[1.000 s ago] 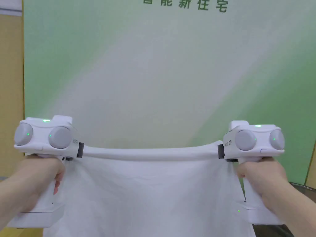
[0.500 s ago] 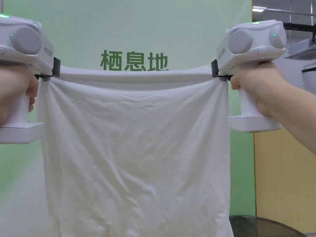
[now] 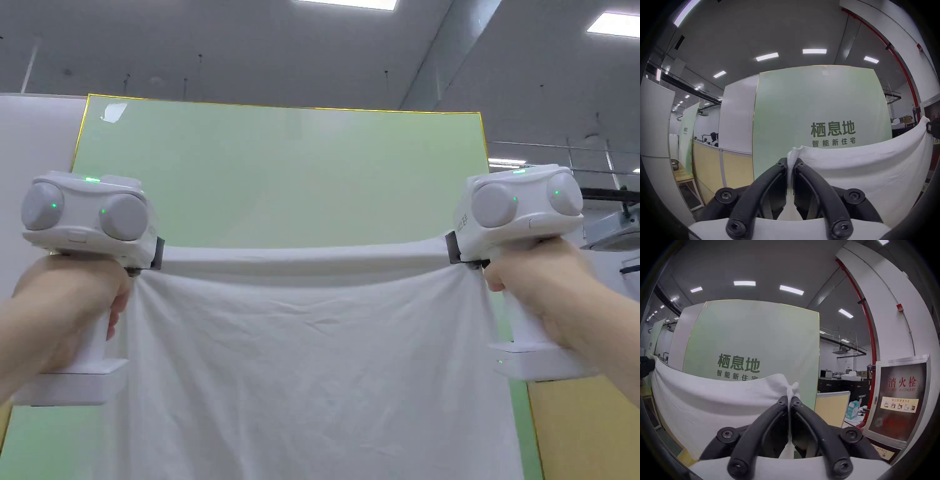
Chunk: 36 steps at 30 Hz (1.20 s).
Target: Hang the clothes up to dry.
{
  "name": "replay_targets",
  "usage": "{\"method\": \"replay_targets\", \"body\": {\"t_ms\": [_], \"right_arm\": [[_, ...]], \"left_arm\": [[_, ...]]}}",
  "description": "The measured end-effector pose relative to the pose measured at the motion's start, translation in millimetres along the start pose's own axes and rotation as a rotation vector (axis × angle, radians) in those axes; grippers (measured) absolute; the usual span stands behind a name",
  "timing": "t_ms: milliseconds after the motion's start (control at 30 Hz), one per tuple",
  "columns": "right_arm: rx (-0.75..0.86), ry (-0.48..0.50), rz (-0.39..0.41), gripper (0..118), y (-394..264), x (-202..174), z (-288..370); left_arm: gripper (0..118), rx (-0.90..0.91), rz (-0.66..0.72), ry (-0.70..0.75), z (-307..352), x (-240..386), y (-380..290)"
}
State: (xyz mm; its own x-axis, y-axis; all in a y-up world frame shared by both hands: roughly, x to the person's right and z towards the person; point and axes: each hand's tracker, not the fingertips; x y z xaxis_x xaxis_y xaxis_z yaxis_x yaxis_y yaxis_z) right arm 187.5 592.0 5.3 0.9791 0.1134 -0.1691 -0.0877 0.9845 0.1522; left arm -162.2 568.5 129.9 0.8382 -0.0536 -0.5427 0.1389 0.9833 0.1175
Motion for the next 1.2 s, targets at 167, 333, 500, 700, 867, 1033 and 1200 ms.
{"method": "replay_targets", "body": {"t_ms": [167,333,500,700,867,1033,1200], "right_arm": [[-0.012,0.009,-0.011,1,-7,-2,-10],[-0.028,0.018,-0.016,1,-12,-10,-31],[-0.095,-0.006,-0.008,1,-7,-23,-82],[-0.086,-0.030,-0.023,1,-4,-42,-136],[-0.041,-0.035,-0.119,1,-1,-46,-170],[0.000,-0.056,-0.044,1,0,-67,-197],[-0.034,-0.057,0.008,1,-27,-85,-214]], "left_arm": [[3,-0.015,0.014,0.000,-6,-1,-5],[3,-0.018,0.021,0.021,-27,3,-10],[3,-0.055,0.069,0.017,-70,7,1],[3,-0.013,-0.010,0.075,-118,28,-2],[3,-0.047,0.118,0.056,-159,21,-5],[3,0.046,0.053,0.087,-178,21,-18],[3,0.031,0.027,0.083,-197,17,-46]]}}
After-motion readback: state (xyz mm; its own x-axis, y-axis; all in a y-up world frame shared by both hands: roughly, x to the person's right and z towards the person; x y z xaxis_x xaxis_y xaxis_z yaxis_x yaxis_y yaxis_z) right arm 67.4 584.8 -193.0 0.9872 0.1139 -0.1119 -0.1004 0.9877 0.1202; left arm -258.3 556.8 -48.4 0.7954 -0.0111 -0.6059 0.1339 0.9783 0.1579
